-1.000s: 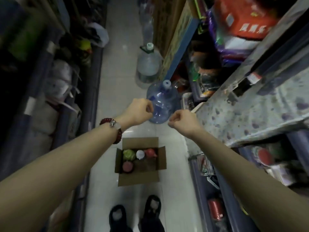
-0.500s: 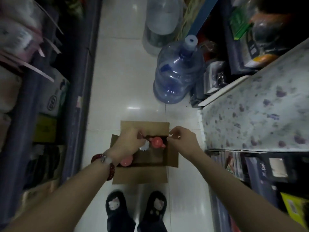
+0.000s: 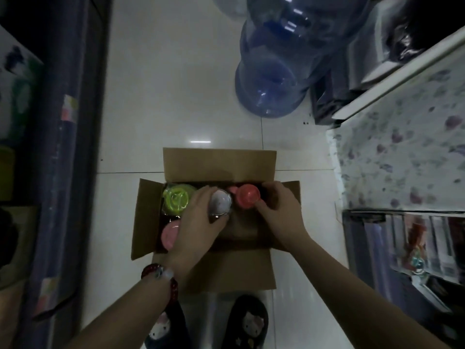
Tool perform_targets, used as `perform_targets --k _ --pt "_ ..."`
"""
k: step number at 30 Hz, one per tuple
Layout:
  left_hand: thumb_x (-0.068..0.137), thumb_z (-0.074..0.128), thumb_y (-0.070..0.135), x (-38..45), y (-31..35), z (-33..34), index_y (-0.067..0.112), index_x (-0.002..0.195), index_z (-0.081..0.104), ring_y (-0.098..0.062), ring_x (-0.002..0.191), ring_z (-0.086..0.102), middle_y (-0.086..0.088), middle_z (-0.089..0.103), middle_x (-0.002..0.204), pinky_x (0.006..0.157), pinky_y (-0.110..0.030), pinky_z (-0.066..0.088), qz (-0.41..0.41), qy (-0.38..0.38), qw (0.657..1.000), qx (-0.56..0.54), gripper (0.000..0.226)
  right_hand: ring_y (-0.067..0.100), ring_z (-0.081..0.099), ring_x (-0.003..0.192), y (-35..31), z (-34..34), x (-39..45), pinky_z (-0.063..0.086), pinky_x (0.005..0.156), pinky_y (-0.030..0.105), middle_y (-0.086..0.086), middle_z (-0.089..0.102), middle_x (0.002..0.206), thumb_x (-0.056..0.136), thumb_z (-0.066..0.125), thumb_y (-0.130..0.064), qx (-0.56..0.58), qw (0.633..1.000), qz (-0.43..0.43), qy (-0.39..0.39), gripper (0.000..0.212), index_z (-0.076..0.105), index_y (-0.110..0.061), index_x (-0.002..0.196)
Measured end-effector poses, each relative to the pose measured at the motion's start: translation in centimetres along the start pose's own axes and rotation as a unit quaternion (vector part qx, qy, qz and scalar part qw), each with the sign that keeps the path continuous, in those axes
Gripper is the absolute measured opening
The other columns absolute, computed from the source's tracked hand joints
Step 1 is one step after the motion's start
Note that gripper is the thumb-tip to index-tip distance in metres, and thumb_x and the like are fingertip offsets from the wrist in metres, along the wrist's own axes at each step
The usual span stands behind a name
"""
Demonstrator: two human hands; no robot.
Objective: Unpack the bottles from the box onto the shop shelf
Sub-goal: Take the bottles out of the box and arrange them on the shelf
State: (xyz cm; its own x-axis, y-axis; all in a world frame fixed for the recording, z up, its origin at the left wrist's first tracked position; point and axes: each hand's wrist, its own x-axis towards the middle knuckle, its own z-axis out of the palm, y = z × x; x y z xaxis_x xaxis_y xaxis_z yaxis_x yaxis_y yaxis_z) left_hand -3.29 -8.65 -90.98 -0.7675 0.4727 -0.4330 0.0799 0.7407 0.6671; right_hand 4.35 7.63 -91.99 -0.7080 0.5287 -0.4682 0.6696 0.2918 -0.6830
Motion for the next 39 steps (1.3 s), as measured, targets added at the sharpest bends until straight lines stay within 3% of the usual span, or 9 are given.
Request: perform_targets --k 4,9,13,17,19,23,26,28,39 --pt "0.079 0.073 0.027 1.2 -1.6 2.2 0.018 0.142 0.036 -0.016 0.142 0.027 0.000 0.034 0.152 0.109 -0.019 0.020 0.028 0.030 0.999 -0.002 0.074 0.016 0.051 0.120 2.1 2.5 1.6 0.045 0.099 0.030 0.000 0.051 0.133 0.084 0.069 -0.033 0.080 0.995 0.014 0.054 0.059 0.043 -0.025 0.136" --pt "0.077 0.075 0.026 2.0 -1.9 5.1 0.017 0.146 0.029 -0.018 0.146 0.017 -0.002 0.026 0.155 0.117 -0.031 0.021 0.068 0.055 0.996 -0.026 0.083 0.016 0.049 0.125 5.0 5.0 2.2 0.046 0.104 0.044 -0.004 0.051 0.136 0.085 0.066 -0.039 0.125 0.989 0.022 0.081 0.056 0.043 -0.032 0.136" --pt "0.077 0.075 0.023 2.5 -3.3 6.6 0.014 0.145 0.032 -0.016 0.145 0.011 -0.004 0.026 0.155 0.119 -0.042 0.021 0.052 0.086 0.995 0.000 0.081 0.013 0.045 0.127 5.7 6.4 2.5 0.044 0.106 0.041 -0.008 0.047 0.139 0.092 0.055 -0.043 0.126 0.990 0.004 0.061 0.049 0.041 -0.034 0.138" --pt "0.075 0.076 0.017 2.8 -4.7 7.2 0.015 0.141 0.039 -0.016 0.144 0.015 -0.004 0.031 0.153 0.117 -0.033 0.014 0.081 0.116 0.989 0.048 0.076 0.007 0.041 0.121 5.9 7.5 3.3 0.043 0.101 0.029 -0.007 0.043 0.140 0.091 0.057 -0.038 0.135 0.990 0.002 0.047 0.051 0.039 -0.034 0.139" --pt "0.073 0.077 0.011 3.1 -5.2 7.1 0.014 0.138 0.045 -0.021 0.141 0.027 -0.006 0.037 0.149 0.115 -0.034 0.022 0.090 0.136 0.985 0.050 0.073 0.008 0.042 0.121 6.1 7.9 3.5 0.041 0.095 0.022 -0.005 0.041 0.142 0.087 0.063 -0.037 0.138 0.989 0.002 0.047 0.059 0.036 -0.034 0.140" --pt "0.070 0.079 0.014 3.8 -5.9 6.9 0.016 0.134 0.051 -0.026 0.131 0.043 -0.009 0.045 0.142 0.107 -0.043 0.040 0.113 0.153 0.981 0.032 0.070 0.012 0.044 0.126 6.4 8.5 3.8 0.039 0.100 0.025 -0.004 0.042 0.143 0.079 0.075 -0.030 0.114 0.992 0.000 0.059 0.073 0.036 -0.031 0.141" --pt "0.073 0.078 0.019 3.9 -6.0 6.9 0.024 0.133 0.050 -0.015 0.132 0.038 -0.004 0.038 0.144 0.108 -0.016 0.033 0.098 0.127 0.987 -0.030 0.066 0.015 0.048 0.123 6.5 8.5 4.1 0.042 0.097 0.025 -0.003 0.048 0.138 0.077 0.076 -0.028 0.107 0.991 -0.002 0.084 0.068 0.042 -0.028 0.136" --pt "0.073 0.078 0.022 4.0 -5.9 6.8 0.028 0.131 0.050 -0.009 0.128 0.038 -0.002 0.037 0.142 0.098 0.003 0.025 0.072 0.120 0.987 -0.084 0.065 0.013 0.050 0.119 6.5 8.5 4.2 0.044 0.095 0.024 -0.004 0.051 0.134 0.076 0.077 -0.030 0.108 0.990 -0.001 0.090 0.064 0.045 -0.027 0.131" --pt "0.065 0.083 0.014 3.8 -5.2 6.5 0.021 0.124 0.057 -0.005 0.108 0.046 -0.005 0.053 0.125 0.088 0.010 0.024 0.045 0.133 0.987 -0.079 0.066 0.004 0.050 0.099 5.5 7.1 4.3 0.036 0.077 0.005 -0.015 0.050 0.110 0.076 0.078 -0.031 0.059 0.993 -0.012 0.105 0.055 0.051 -0.022 0.124"
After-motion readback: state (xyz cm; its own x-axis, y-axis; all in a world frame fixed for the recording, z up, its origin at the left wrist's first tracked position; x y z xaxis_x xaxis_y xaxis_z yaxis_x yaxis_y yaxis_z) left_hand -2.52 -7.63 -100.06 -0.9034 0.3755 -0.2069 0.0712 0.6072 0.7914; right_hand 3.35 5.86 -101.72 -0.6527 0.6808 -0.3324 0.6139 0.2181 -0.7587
